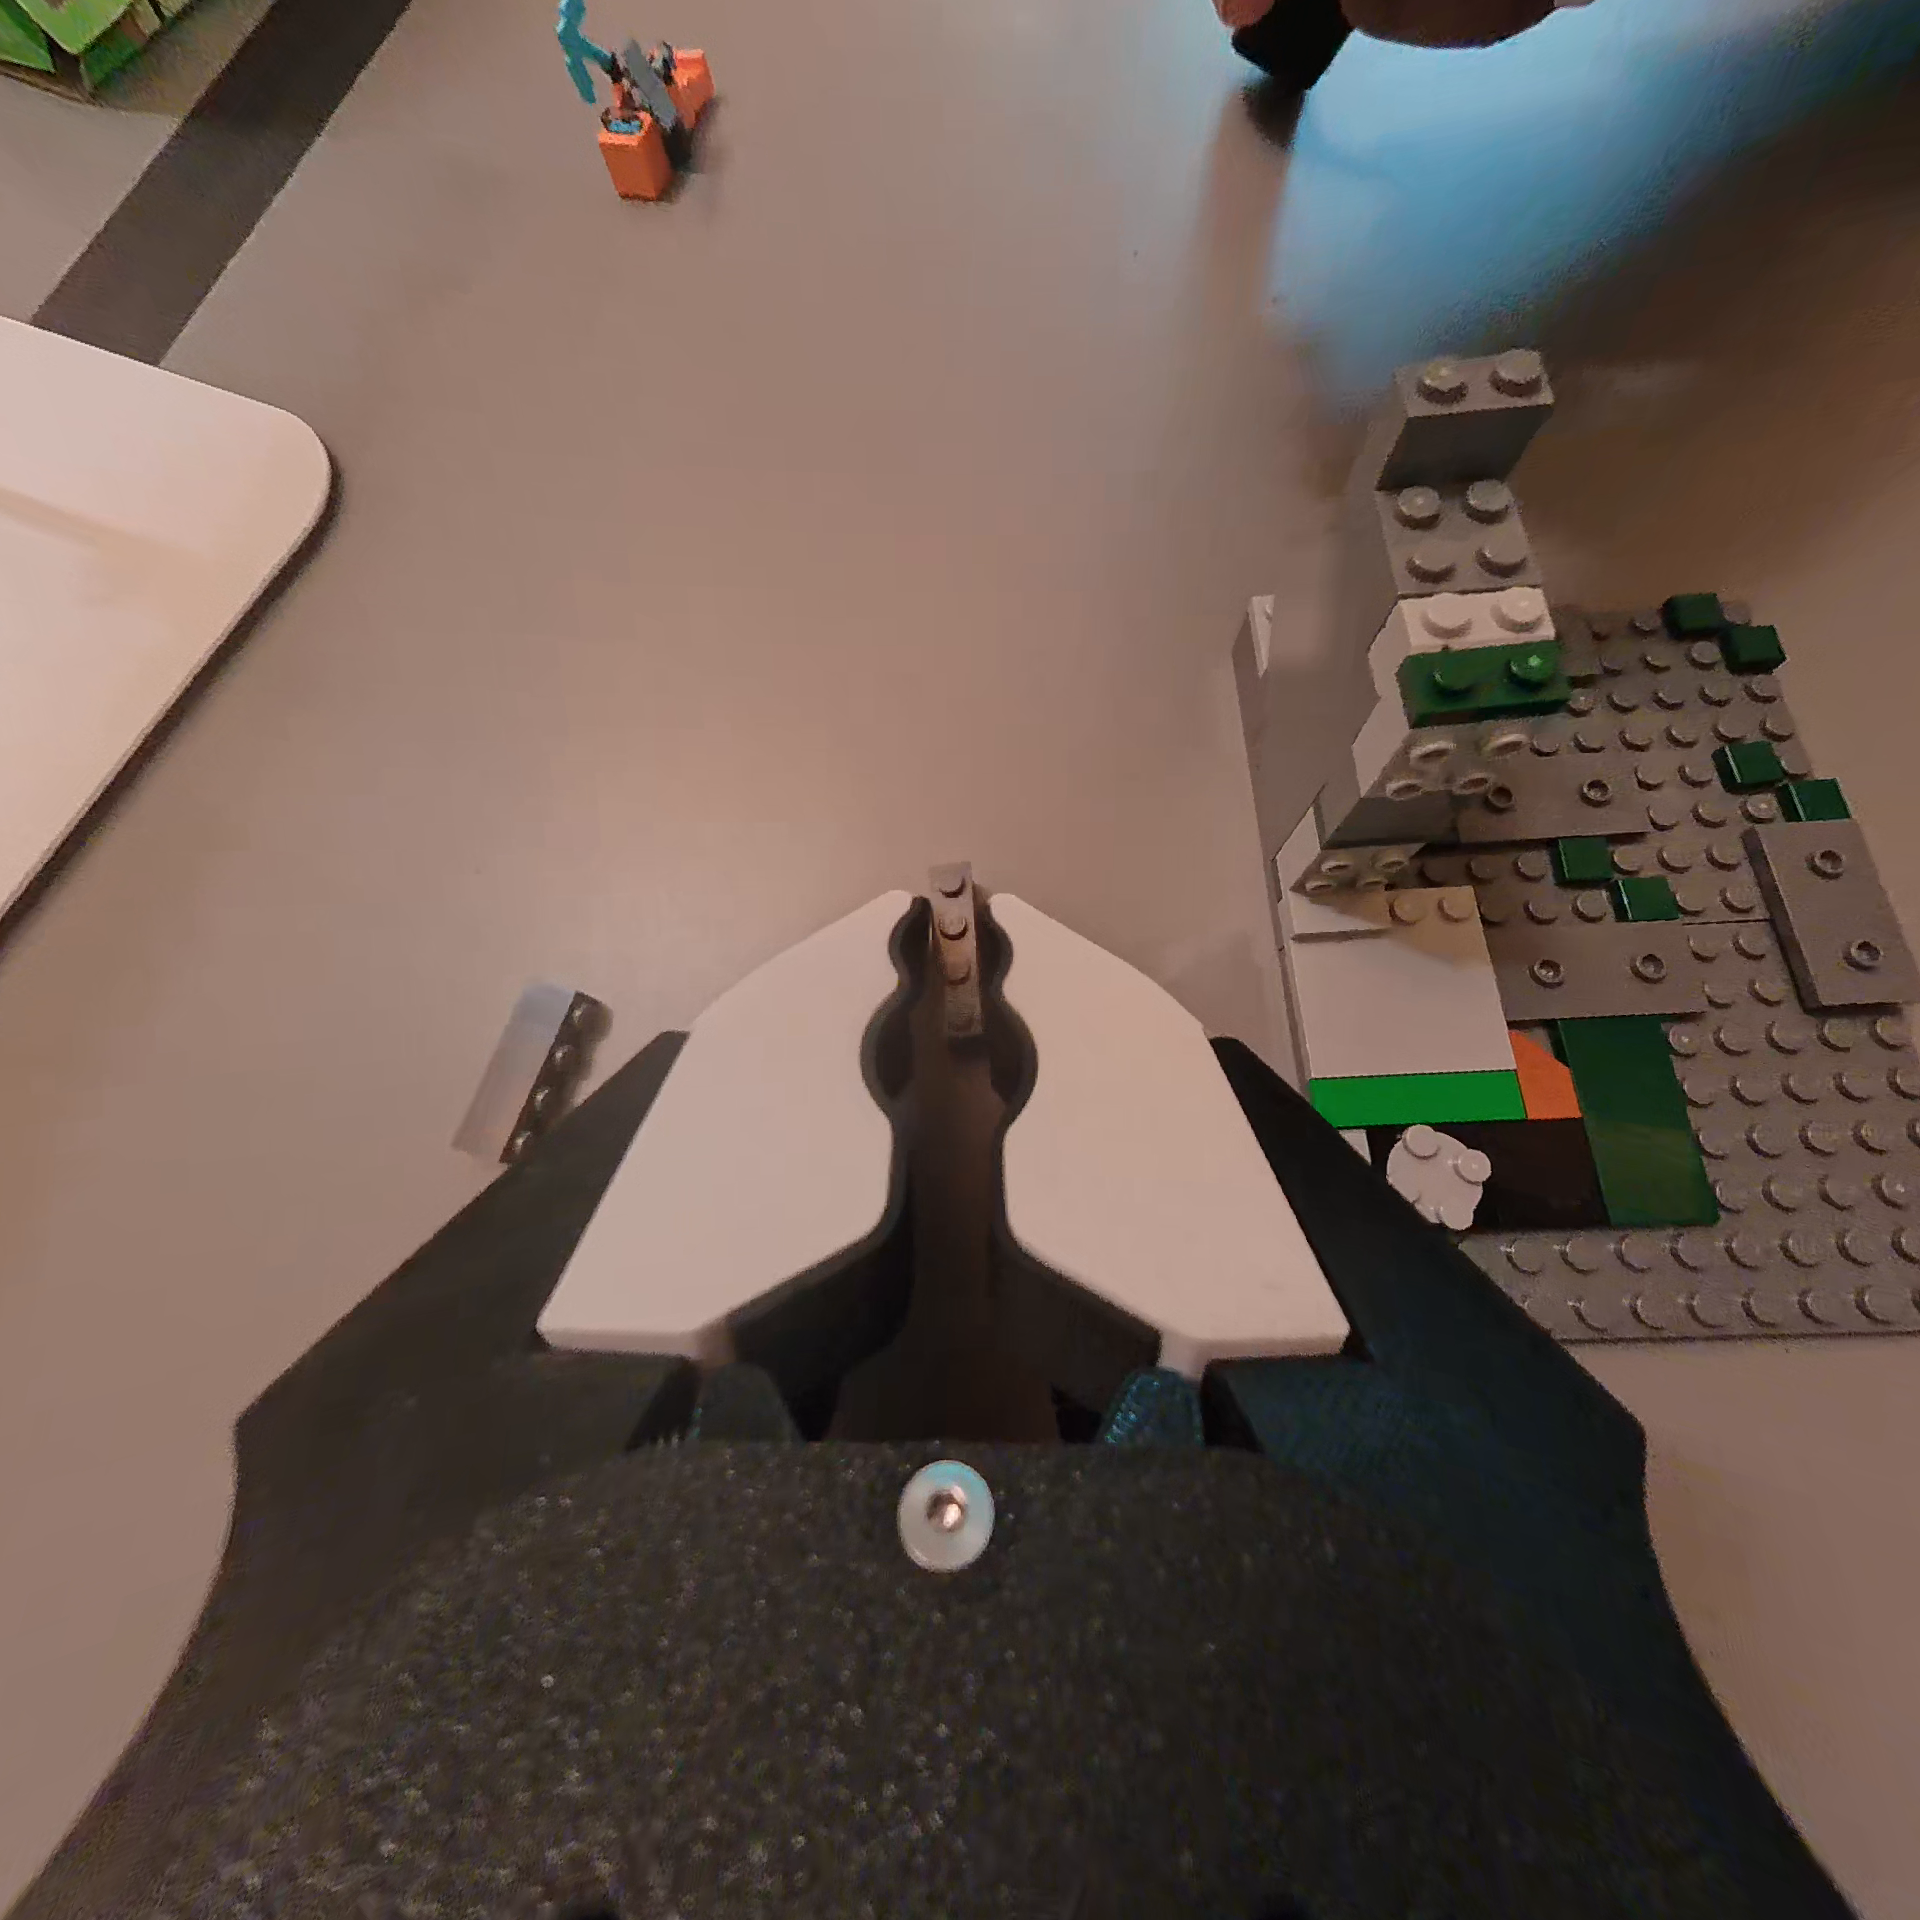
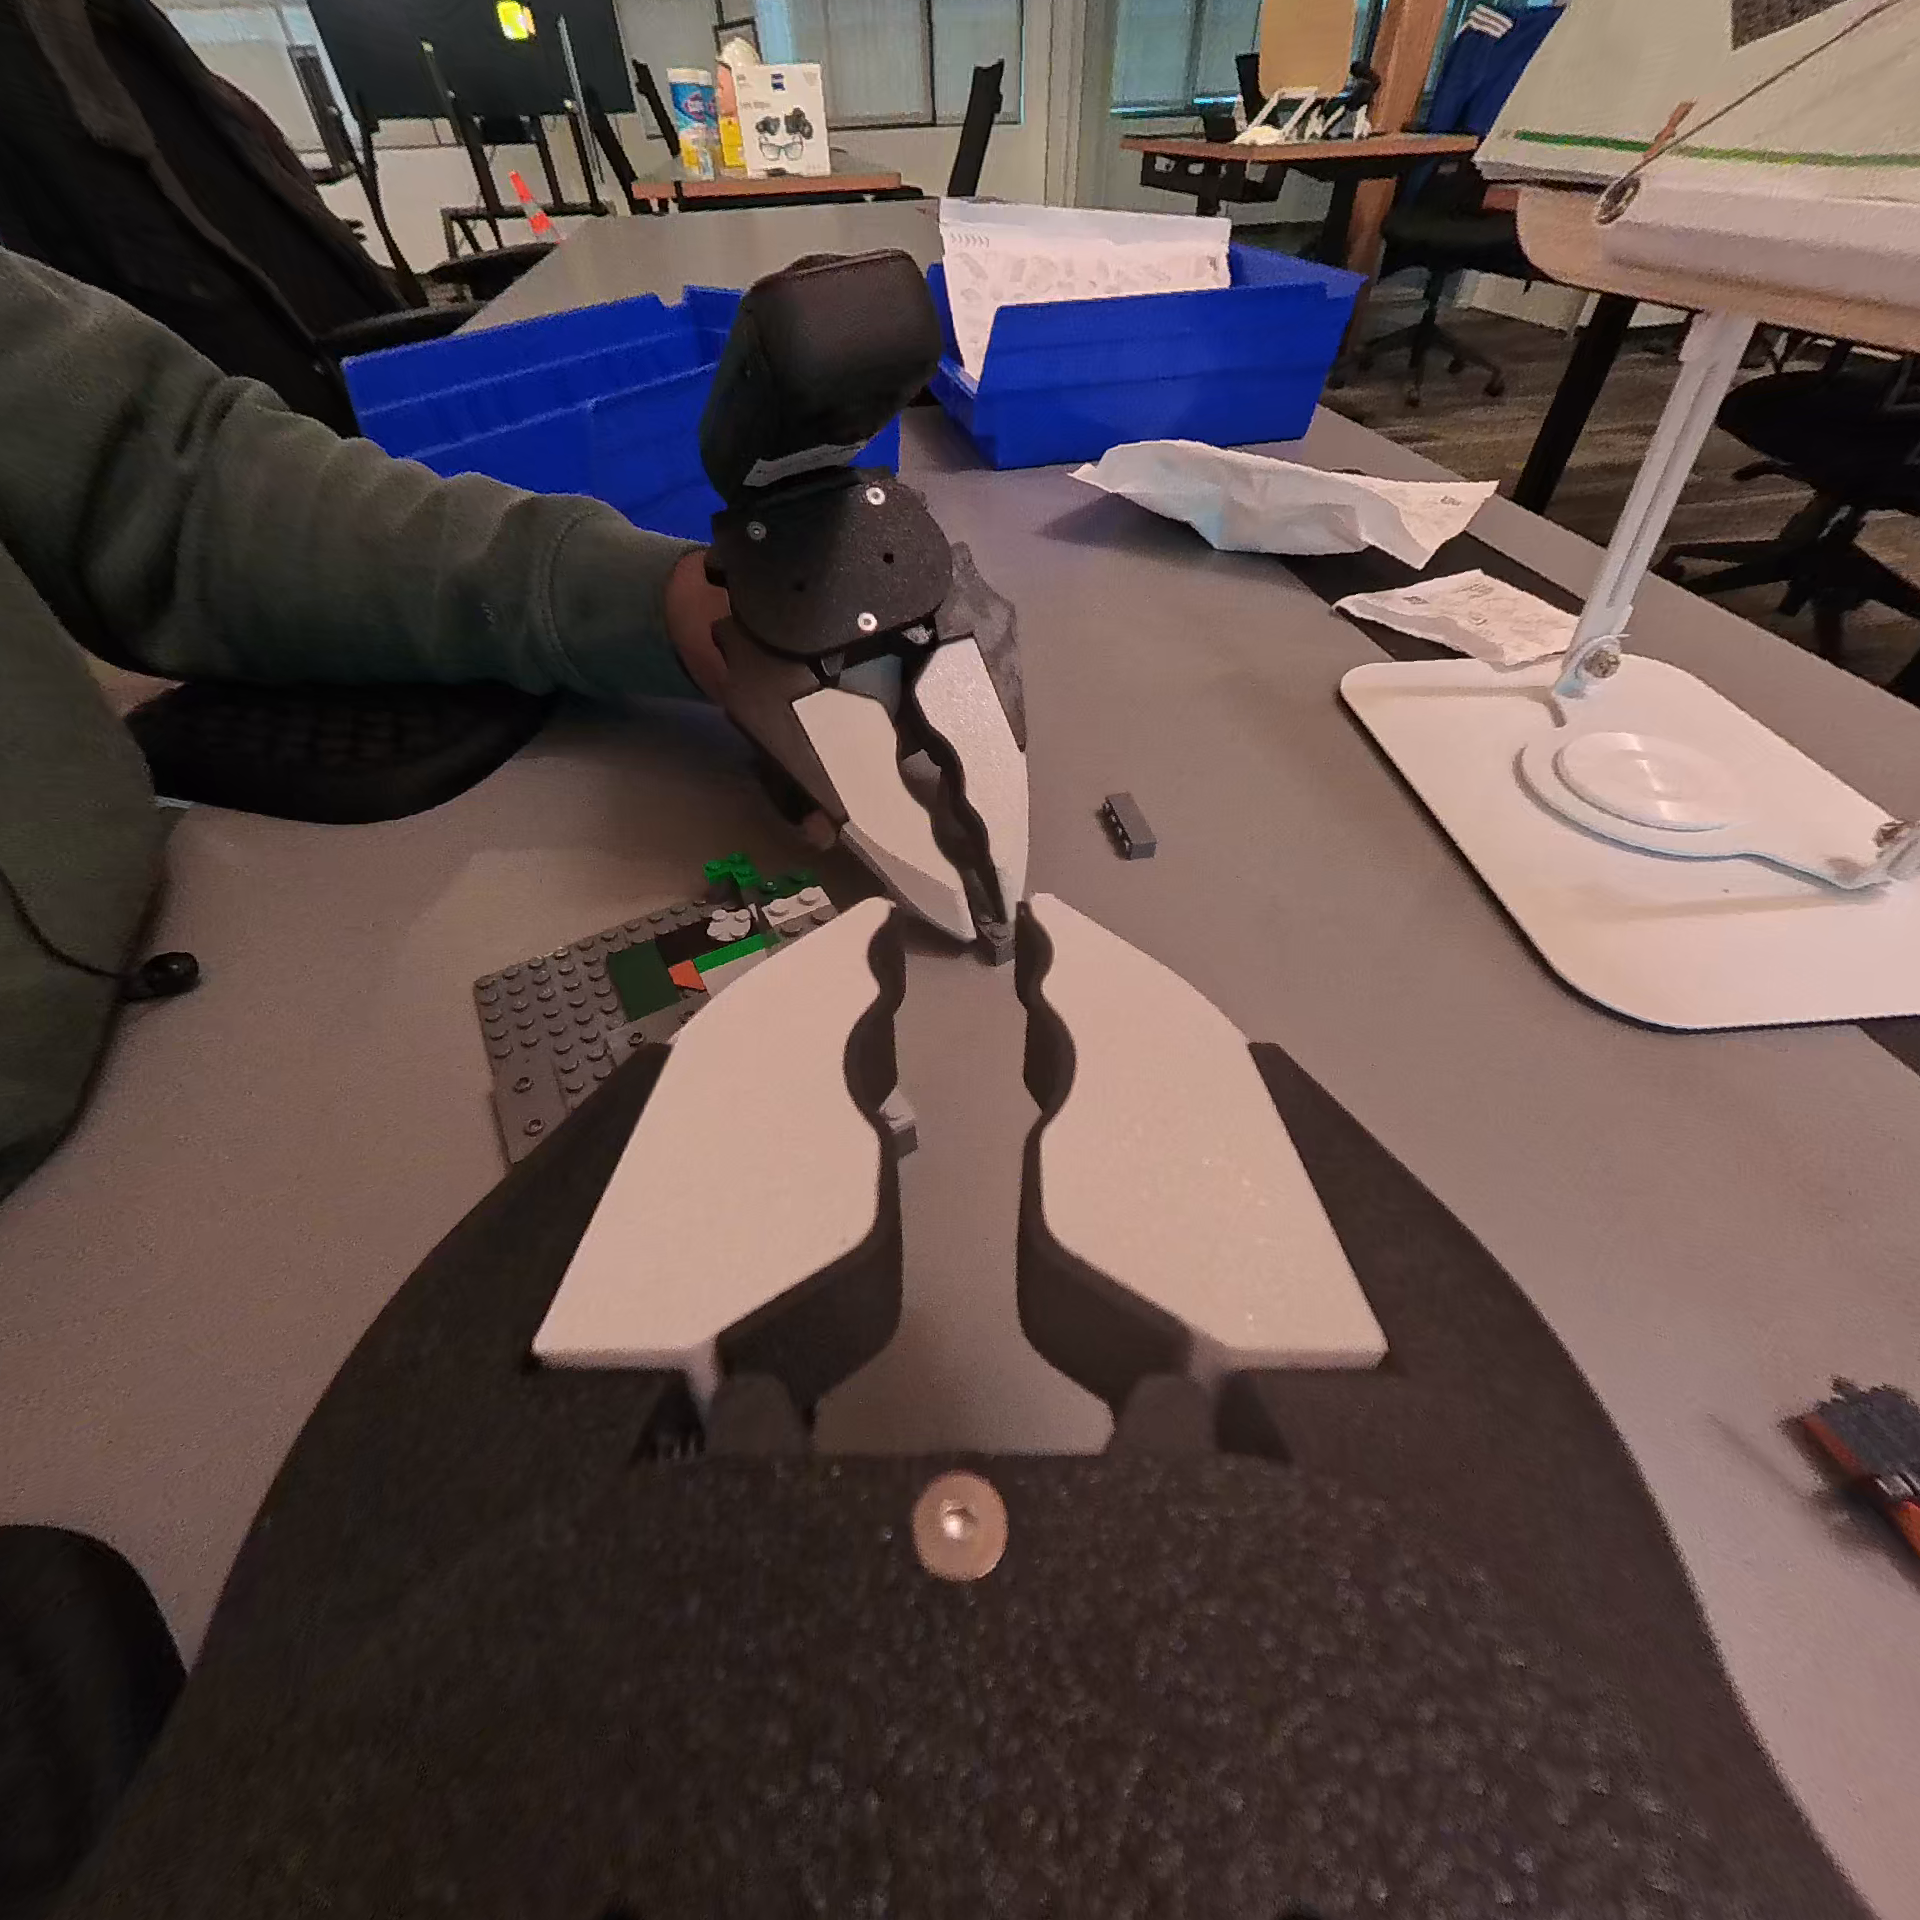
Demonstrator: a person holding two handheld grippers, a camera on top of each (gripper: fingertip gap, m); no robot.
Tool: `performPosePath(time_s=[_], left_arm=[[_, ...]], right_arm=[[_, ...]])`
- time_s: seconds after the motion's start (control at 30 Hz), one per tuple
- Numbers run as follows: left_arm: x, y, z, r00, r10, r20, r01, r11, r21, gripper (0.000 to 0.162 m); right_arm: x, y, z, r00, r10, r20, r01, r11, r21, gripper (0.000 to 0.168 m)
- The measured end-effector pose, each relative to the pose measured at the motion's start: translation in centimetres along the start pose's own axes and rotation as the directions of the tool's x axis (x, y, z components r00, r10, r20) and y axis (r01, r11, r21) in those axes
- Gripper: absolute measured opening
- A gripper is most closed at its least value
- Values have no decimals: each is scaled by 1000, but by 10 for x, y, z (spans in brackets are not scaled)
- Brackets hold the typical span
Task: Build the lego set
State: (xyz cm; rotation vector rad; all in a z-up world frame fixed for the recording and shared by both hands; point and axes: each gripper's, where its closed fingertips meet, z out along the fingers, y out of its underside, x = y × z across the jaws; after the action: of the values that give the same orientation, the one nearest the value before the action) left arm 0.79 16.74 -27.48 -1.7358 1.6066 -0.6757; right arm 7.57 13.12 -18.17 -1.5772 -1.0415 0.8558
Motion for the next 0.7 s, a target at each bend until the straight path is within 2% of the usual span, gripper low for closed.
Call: performPosePath(time_s=[0.03,0.27,0.47,0.7], left_arm=[[0,-1,-1,1000,2,0,-2,1000,4,8],[4,-14,-10,999,29,15,-30,999,39,7],[18,-42,-28,995,93,20,-94,992,87,7],[30,-69,-41,977,189,102,-195,980,46,7]], right_arm=[[0,0,0,1000,0,-5,0,1000,-2,20],[-5,6,4,1000,-29,-1,29,999,-44,21],[-12,0,7,999,-54,7,54,996,-70,21],[-28,-12,24,982,-179,55,187,952,-243,21]])
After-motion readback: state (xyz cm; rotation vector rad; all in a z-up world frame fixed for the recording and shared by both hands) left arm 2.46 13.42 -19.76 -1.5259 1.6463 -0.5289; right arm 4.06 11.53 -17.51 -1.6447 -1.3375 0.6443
